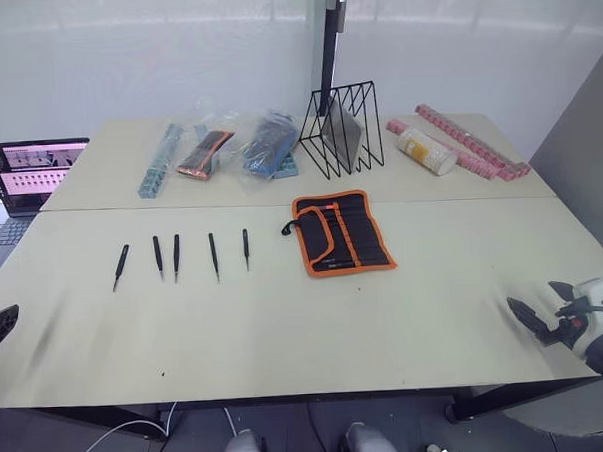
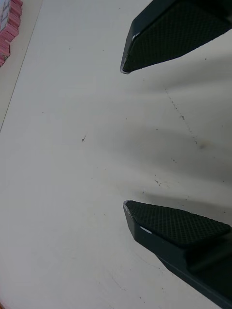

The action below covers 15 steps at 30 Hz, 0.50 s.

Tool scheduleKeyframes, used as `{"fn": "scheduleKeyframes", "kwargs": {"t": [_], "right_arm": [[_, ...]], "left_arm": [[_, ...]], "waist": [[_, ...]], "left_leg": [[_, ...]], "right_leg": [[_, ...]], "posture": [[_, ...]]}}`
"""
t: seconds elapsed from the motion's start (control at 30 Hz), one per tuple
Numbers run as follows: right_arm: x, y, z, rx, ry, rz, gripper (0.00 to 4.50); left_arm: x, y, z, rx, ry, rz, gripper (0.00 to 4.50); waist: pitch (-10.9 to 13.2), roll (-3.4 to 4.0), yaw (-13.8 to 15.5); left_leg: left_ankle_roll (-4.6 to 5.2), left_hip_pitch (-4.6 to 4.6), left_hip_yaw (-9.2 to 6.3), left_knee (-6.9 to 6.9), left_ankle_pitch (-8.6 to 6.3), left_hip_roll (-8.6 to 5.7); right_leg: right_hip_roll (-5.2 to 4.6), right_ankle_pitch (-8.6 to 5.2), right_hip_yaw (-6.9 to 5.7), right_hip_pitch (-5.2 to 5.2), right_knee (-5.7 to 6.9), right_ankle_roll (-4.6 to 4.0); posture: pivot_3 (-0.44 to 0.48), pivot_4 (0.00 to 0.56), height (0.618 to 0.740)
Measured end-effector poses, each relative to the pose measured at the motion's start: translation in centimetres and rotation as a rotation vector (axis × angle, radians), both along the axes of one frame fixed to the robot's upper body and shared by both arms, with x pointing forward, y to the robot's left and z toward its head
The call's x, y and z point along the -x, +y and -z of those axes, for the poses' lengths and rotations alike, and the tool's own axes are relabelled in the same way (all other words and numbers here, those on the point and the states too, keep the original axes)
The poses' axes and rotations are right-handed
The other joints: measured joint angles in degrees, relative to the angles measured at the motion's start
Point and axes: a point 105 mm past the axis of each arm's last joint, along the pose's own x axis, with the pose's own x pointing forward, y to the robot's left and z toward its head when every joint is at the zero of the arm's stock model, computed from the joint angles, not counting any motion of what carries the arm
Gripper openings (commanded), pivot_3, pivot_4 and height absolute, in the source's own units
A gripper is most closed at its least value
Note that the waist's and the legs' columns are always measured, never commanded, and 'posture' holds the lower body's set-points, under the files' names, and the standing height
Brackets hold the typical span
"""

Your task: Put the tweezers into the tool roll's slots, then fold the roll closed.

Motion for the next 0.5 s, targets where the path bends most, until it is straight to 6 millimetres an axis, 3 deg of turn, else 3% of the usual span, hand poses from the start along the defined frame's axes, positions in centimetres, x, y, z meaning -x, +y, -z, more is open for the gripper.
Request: {"fn": "scheduleKeyframes", "kwargs": {"t": [0.1, 0.17, 0.27, 0.37, 0.5], "right_arm": [[0.2, 0.3, -0.2, 0.012, -0.002, -0.005, 4.47], [0.1, 1.6, -0.9, 0.009, -0.023, -0.025, 4.47], [-0.5, 5.1, -2.2, -0.025, -0.059, -0.087, 4.47], [-1.0, 8.4, -2.8, -0.094, -0.063, -0.134, 4.47], [-3.0, 15.6, -3.1, -0.250, -0.050, -0.242, 4.47]], "left_arm": [[-0.1, -0.5, 0.1, 0.000, 0.008, 0.018, 4.50], [-0.6, -2.5, 0.6, 0.003, 0.014, 0.085, 4.50], [-1.8, -6.6, 1.5, 0.043, 0.011, 0.218, 4.50], [-2.7, -9.6, 0.9, 0.050, -0.026, 0.284, 4.50], [-4.1, -15.7, 1.0, 0.050, -0.061, 0.435, 4.50]], "waist": [[0.0, 0.02, 0.0], [0.0, 0.08, 0.1], [0.0, 0.06, 0.0], [0.0, 0.04, 0.0], [0.0, 0.05, 0.0]], "left_leg": [[0.00, -0.01, 0.00, 0.00, 0.00, -0.01], [0.00, 0.00, -0.01, 0.00, 0.00, -0.02], [-0.02, -0.03, -0.09, 0.04, 0.01, -0.01], [-0.02, -0.02, -0.14, 0.06, 0.01, -0.02], [-0.01, -0.05, -0.23, 0.12, 0.01, -0.04]], "right_leg": [[-0.01, 0.00, 0.00, 0.00, 0.00, 0.00], [-0.04, 0.00, 0.01, 0.04, 0.01, 0.01], [0.01, 0.00, 0.00, 0.04, 0.01, 0.01], [0.01, 0.00, 0.01, 0.08, 0.02, 0.01], [0.06, 0.00, 0.03, 0.12, 0.02, 0.01]], "posture": [[0.000, 0.150, 0.687], [0.000, 0.150, 0.687], [0.000, 0.150, 0.687], [0.000, 0.150, 0.687], [0.000, 0.150, 0.687]]}}
